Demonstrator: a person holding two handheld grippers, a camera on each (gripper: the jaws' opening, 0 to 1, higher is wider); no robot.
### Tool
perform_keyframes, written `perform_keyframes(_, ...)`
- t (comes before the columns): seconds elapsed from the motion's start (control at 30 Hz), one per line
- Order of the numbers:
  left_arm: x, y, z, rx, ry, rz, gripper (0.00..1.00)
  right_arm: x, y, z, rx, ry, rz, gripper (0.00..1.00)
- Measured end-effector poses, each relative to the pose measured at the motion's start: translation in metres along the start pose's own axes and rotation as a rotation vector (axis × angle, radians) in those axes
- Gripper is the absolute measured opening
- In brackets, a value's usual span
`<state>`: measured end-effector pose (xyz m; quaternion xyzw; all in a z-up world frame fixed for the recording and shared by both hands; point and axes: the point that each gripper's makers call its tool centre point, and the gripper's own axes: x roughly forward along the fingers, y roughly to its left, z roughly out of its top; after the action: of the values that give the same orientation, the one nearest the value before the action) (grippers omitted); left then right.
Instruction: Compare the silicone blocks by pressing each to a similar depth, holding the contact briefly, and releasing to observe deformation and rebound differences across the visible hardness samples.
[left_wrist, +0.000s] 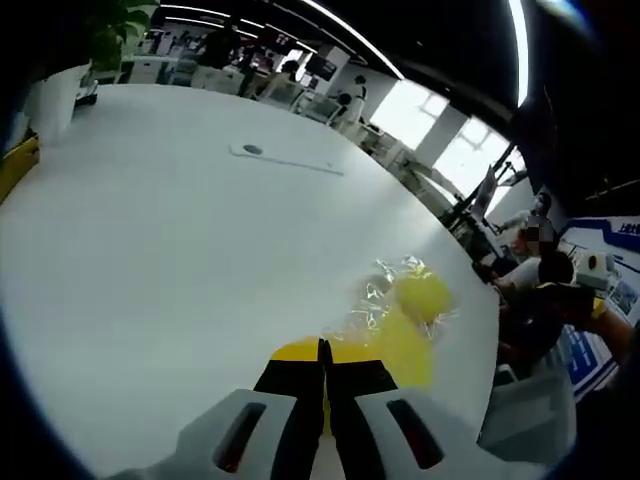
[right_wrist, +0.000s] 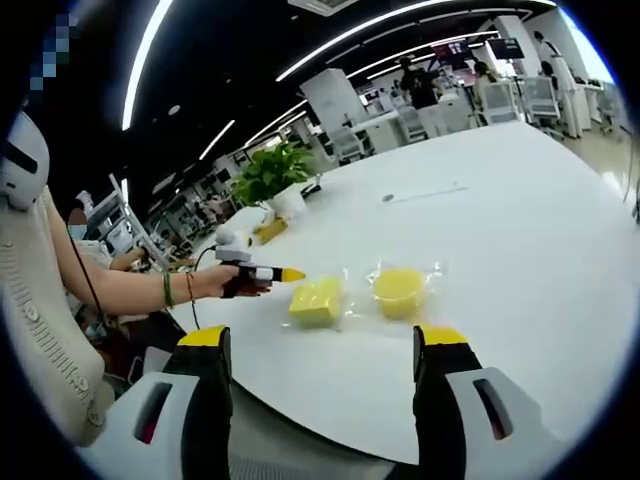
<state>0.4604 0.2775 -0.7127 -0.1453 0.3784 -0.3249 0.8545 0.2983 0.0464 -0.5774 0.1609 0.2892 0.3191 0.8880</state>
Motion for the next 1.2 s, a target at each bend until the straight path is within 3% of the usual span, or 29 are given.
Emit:
perform_keyframes(0.33, 0.013, 0.008, 0.016, 0.024, -0.020, 0.009, 0.00, 0.000, -0.003, 0.001, -0.002, -0.009, -0.008, 0.67)
perform_keyframes(0.63, 0.008, 0.008, 0.015, 0.023, -0.045, 0.027, 0.01, 0.002, -0.003, 0.000, -0.010, -0.007, -0.004, 0.68)
perform_keyframes(0.83, 0.000, 0.007, 0.016, 0.076, -0.049, 0.059, 0.29, 0.002, -0.004, 0.000, -0.013, -0.004, 0.005, 0.69)
perform_keyframes(0.9, -0.008, 0.003, 0.017, 0.110, -0.063, 0.068, 0.30, 0.003, -0.004, 0.000, -0.016, -0.007, 0.011, 0.69)
perform_keyframes(1.03, -0.032, -0.008, 0.016, 0.097, -0.109, 0.089, 0.36, 0.003, 0.000, 0.004, -0.048, -0.031, 0.033, 0.67)
perform_keyframes(1.2, -0.063, -0.029, 0.005, 0.068, -0.165, 0.102, 0.42, 0.002, 0.006, 0.005, -0.020, -0.025, 0.067, 0.69)
